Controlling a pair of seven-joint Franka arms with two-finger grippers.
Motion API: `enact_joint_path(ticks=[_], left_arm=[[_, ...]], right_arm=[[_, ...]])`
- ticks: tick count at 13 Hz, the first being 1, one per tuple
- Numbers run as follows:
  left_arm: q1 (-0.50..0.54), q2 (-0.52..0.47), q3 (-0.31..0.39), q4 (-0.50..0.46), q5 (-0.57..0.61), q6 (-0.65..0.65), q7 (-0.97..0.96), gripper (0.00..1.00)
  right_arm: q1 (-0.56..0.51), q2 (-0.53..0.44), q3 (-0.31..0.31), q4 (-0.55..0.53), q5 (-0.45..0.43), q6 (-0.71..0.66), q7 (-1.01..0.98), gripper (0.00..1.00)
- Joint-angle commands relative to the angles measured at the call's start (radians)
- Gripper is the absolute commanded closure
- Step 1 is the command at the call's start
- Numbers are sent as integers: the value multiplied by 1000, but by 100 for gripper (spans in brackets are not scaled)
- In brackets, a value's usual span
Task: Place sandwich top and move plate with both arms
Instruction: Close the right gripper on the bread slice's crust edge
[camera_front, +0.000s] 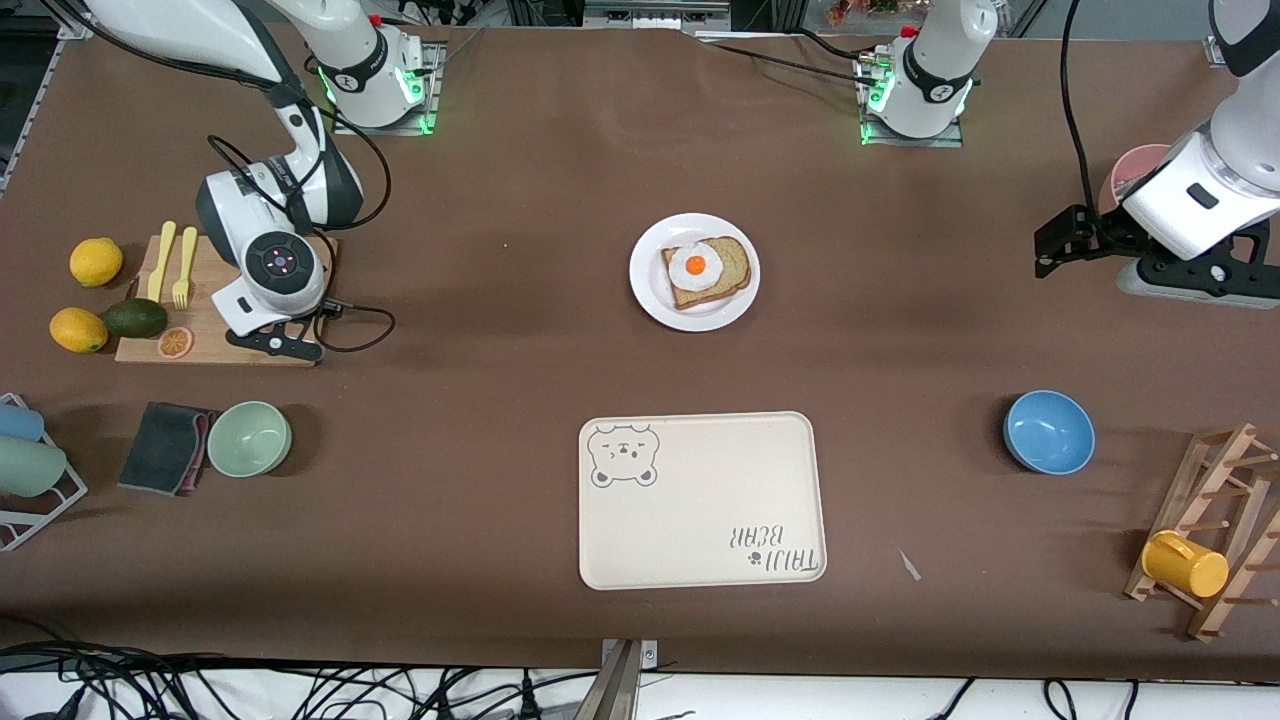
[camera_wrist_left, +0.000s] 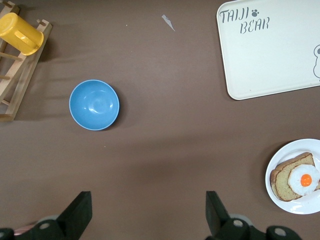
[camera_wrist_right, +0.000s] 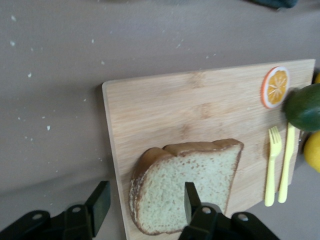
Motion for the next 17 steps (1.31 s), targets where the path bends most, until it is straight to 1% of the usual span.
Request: enact_joint_path(ticks=[1, 2, 3, 4, 6, 8, 13, 14, 16, 17], left_arm=[[5, 14, -3, 33, -10, -22, 13, 0], [5, 14, -3, 33, -12, -22, 13, 0], [5, 14, -3, 33, -10, -22, 13, 0], [5, 14, -3, 33, -12, -22, 13, 0], [5, 14, -3, 33, -10, -36, 13, 0], [3, 14, -7, 30, -10, -50, 13, 0], [3, 14, -7, 33, -10, -50, 13, 0], [3, 14, -7, 35, -10, -50, 13, 0], [5, 14, -5, 35, -10, -50, 13, 0], [5, 14, -5, 35, -10, -50, 13, 0]], right_arm=[[-4, -7, -4, -17, -23, 24, 16, 34], [-4, -7, -4, -19, -23, 25, 14, 36], [-4, -6, -4, -23, -23, 24, 8, 48], [-4, -1, -4, -34, -23, 25, 9, 53], [-4, -7, -4, -43, -23, 16, 13, 54], [-4, 10, -4, -46, -23, 39, 13, 54], [-4, 14, -4, -62, -23, 47, 14, 55], [-4, 14, -4, -63, -23, 45, 14, 59], [-4, 13, -6, -72, -23, 41, 14, 70], [-5, 13, -10, -72, -23, 42, 14, 80]])
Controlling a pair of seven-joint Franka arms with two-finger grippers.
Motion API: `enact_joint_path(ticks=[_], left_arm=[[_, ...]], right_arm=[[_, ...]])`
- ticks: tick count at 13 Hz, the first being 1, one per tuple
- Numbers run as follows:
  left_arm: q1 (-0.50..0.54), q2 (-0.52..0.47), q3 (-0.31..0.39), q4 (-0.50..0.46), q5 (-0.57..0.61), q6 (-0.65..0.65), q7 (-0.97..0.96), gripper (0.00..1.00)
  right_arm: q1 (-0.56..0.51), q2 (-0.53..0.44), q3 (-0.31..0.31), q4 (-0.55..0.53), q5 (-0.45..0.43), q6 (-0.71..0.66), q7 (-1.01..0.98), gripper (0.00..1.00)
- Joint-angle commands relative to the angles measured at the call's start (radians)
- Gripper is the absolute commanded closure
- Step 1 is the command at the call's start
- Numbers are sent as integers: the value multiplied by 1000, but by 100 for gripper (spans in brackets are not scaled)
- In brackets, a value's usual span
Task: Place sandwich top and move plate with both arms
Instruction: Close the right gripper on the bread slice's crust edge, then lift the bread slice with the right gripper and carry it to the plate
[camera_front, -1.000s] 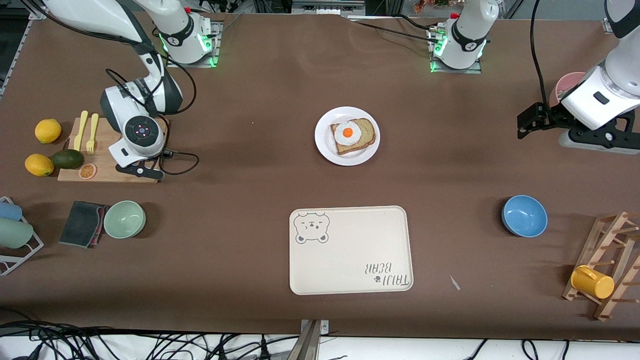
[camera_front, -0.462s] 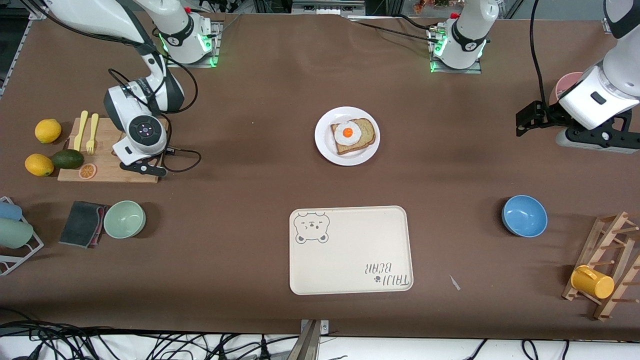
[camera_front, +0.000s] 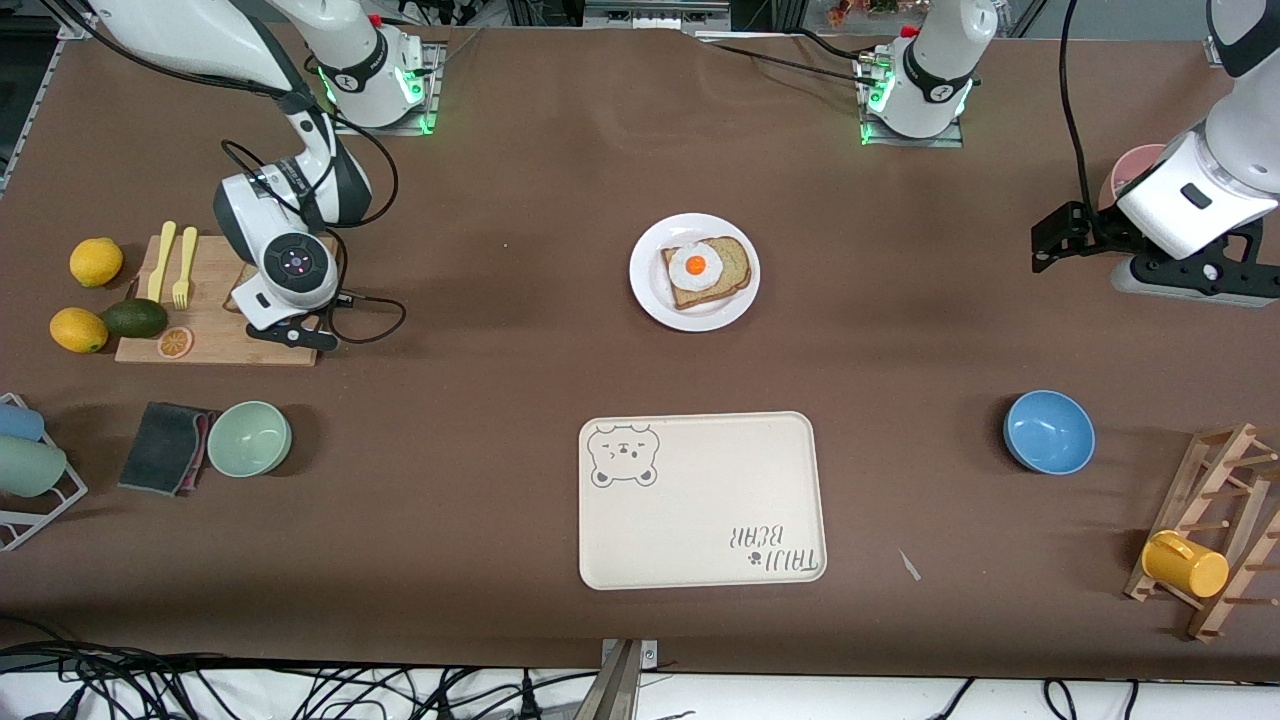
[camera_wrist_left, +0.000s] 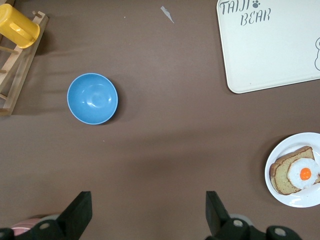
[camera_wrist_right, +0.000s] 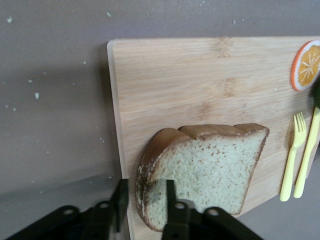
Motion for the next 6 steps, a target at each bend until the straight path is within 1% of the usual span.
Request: enact_joint_path(ticks=[1, 2, 5, 6], left_arm=[[4, 12, -4, 35, -10, -24, 13, 0], [4, 14, -4, 35, -10, -24, 13, 0], [4, 14, -3, 35, -10, -24, 13, 0], [4, 14, -3, 35, -10, -24, 13, 0]], right_arm=[[-5, -10, -14, -20, -22, 16, 15, 93], [-4, -13, -14, -20, -22, 10, 15, 100], [-4, -22, -14, -18, -22, 1, 12, 100], [-4, -41, -13, -14, -22, -22, 0, 100]])
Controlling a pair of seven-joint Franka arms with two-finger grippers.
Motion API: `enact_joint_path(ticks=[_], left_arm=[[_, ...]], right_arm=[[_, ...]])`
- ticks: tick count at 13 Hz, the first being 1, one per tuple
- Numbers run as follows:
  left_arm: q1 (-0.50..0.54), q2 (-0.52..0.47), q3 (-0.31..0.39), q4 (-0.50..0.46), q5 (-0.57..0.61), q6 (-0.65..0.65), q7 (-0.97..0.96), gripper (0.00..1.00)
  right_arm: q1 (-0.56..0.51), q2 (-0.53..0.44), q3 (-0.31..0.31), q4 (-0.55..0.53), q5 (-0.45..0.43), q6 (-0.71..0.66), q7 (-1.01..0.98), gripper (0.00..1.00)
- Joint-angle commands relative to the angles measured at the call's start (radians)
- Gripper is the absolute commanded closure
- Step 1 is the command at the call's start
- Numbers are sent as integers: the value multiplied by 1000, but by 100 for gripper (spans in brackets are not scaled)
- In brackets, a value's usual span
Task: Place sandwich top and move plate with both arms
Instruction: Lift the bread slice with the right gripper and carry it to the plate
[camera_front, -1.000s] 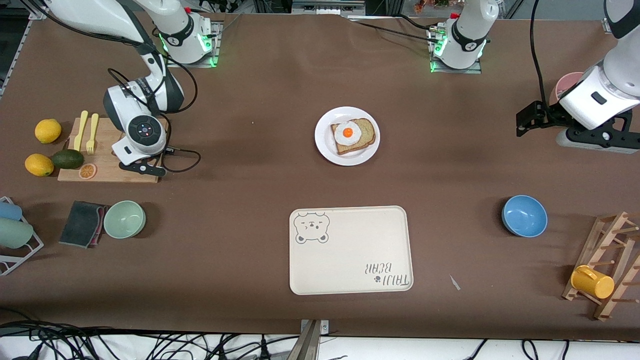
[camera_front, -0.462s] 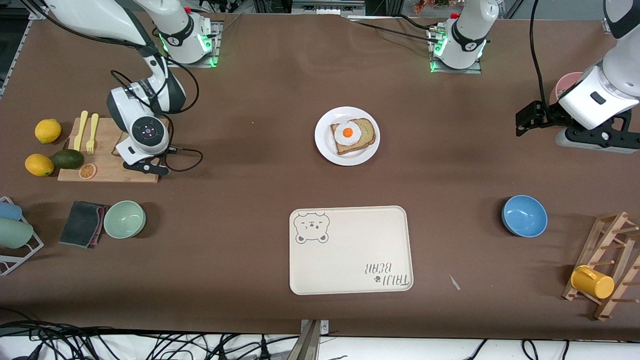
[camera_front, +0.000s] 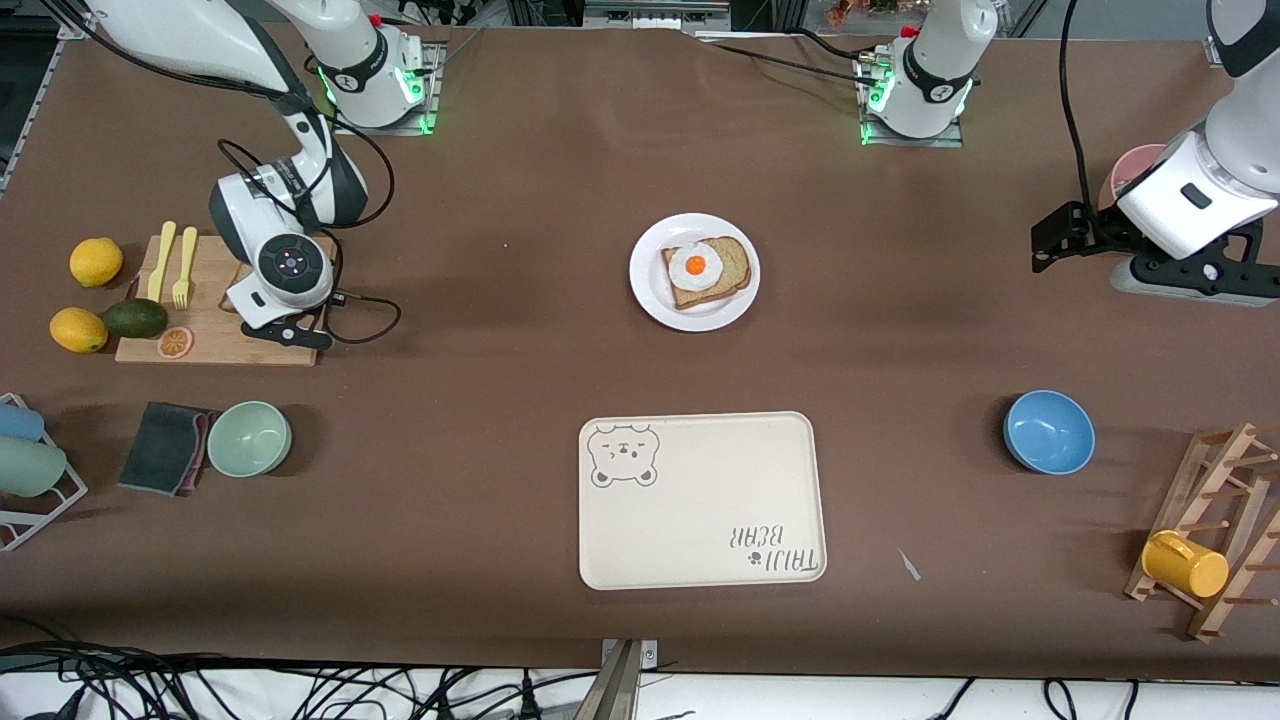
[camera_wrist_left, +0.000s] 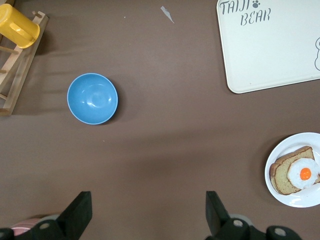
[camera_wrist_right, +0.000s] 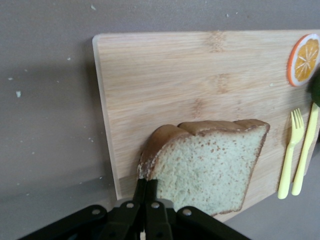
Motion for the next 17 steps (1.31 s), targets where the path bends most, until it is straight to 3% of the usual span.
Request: enact_joint_path(ticks=[1, 5, 11, 15, 17], left_arm=[[4, 14, -3, 35, -12, -24, 13, 0], [4, 14, -3, 35, -10, -24, 13, 0], [5, 14, -1, 41, -12, -24, 13, 0], [5, 14, 3, 43, -12, -24, 15, 0], [5, 14, 3, 43, -12, -24, 15, 0]], right_arm=[[-2, -67, 10, -1, -22, -67, -22, 100], [-2, -109, 121, 149, -7, -343, -51, 100], [-2, -116, 372, 396, 84, -643, -39, 100], [22, -106, 532, 503, 82, -622, -34, 100], [99, -86, 552, 533, 67, -562, -2, 100]])
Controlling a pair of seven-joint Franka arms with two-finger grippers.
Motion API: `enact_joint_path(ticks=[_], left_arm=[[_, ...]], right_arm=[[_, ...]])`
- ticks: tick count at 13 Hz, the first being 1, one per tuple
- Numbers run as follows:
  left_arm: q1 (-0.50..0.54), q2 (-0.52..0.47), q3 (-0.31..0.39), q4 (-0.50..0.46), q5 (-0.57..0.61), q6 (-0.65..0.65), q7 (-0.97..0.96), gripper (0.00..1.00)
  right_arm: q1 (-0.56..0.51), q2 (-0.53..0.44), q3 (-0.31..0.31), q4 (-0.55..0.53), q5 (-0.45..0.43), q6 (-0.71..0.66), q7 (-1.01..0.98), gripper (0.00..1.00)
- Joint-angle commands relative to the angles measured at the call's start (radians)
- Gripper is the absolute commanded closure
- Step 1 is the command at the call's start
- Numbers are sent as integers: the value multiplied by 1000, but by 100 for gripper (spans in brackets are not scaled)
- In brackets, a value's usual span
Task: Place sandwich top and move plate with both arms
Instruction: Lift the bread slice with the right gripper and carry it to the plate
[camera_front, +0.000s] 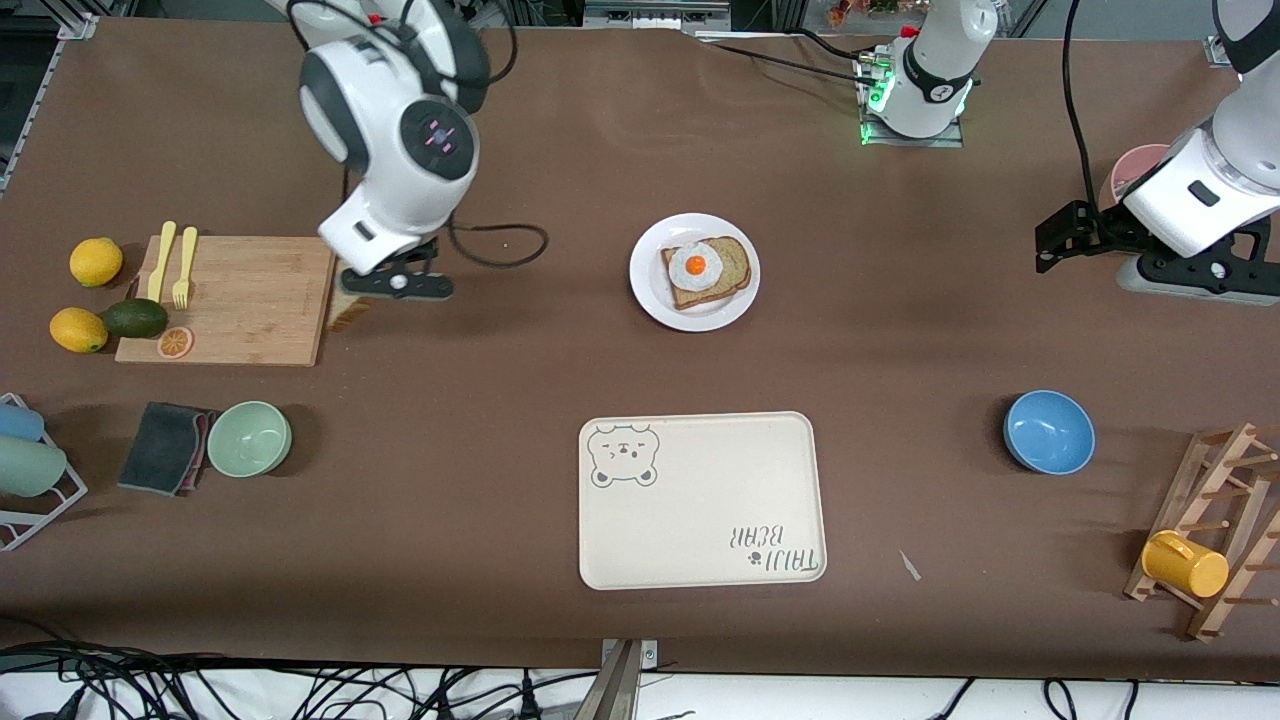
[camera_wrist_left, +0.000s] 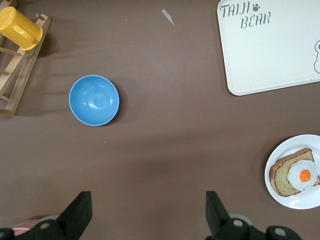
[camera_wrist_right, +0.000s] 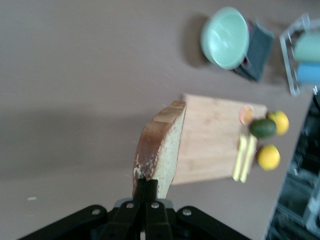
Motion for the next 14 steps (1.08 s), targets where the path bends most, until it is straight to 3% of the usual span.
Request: enact_joint_path(ticks=[1, 4, 6, 10, 14], left_arm=[[6, 14, 3, 34, -12, -26, 15, 0], [6, 14, 3, 34, -12, -26, 13, 0], [4, 14, 1, 34, -12, -24, 15, 0], [6, 14, 3, 34, -12, -26, 15, 0], [6, 14, 3, 34, -12, -26, 15, 0]], right_arm=[[96, 35, 19, 46, -34, 38, 25, 100], [263, 79, 19, 54, -187, 51, 31, 100], [280, 171, 22, 171, -174, 80, 112, 100], [423, 422, 7, 459, -189, 25, 170, 100], [512, 574, 5, 662, -182, 41, 305, 100]])
